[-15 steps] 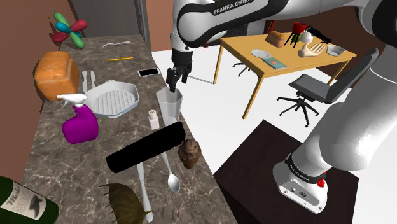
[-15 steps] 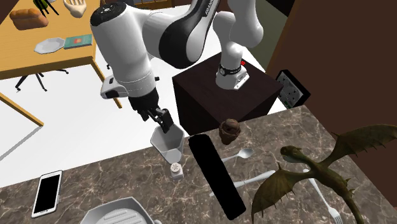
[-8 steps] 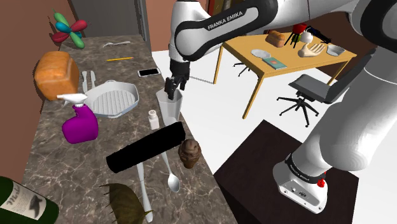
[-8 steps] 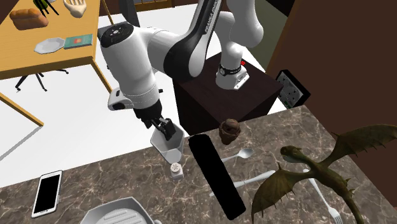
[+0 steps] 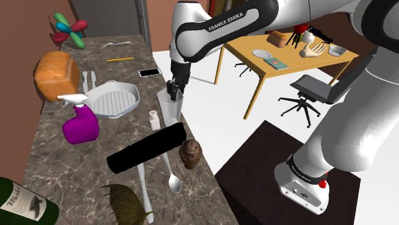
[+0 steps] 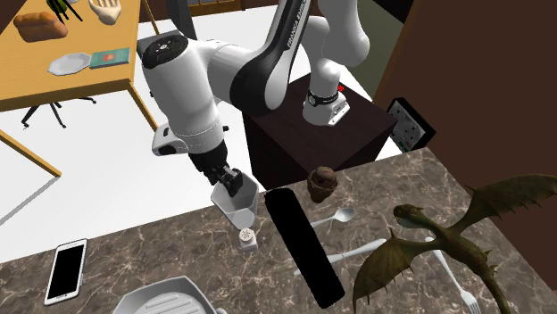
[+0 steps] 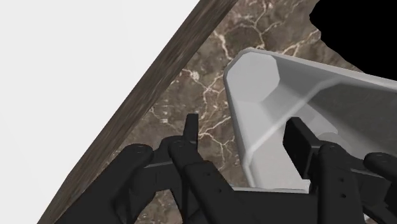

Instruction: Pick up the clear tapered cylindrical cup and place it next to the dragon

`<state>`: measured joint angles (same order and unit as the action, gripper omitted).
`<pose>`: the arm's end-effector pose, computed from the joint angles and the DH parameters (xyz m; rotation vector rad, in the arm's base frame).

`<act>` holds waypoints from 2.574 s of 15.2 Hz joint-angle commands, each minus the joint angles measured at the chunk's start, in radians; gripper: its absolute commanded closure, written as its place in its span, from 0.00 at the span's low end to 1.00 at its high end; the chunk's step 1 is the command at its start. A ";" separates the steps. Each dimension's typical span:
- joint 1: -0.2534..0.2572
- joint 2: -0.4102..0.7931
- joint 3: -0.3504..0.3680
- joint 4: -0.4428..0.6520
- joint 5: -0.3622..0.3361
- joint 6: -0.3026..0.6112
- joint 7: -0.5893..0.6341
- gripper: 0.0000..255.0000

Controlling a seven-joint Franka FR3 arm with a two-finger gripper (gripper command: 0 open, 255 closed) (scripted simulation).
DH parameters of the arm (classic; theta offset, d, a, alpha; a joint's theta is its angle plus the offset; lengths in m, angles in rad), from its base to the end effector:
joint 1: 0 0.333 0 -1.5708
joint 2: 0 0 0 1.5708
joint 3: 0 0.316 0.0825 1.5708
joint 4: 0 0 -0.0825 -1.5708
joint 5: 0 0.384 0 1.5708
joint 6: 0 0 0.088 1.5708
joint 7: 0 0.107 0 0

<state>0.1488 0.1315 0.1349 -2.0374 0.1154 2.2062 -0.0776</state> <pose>0.5552 0.1643 0.3847 -2.9938 -0.4418 -0.0397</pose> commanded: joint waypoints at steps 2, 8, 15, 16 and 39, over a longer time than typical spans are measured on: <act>0.000 0.000 0.000 0.000 0.000 0.000 0.000 1.00; 0.000 0.000 0.000 0.000 0.000 0.000 0.000 1.00; -0.002 -0.033 -0.001 0.042 0.000 -0.075 0.006 1.00; -0.002 -0.038 -0.001 0.050 0.000 -0.088 0.007 1.00; -0.006 -0.095 -0.004 0.292 -0.006 -0.385 0.033 1.00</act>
<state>0.1425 0.0440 0.1308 -1.7541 0.1089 1.8368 -0.0466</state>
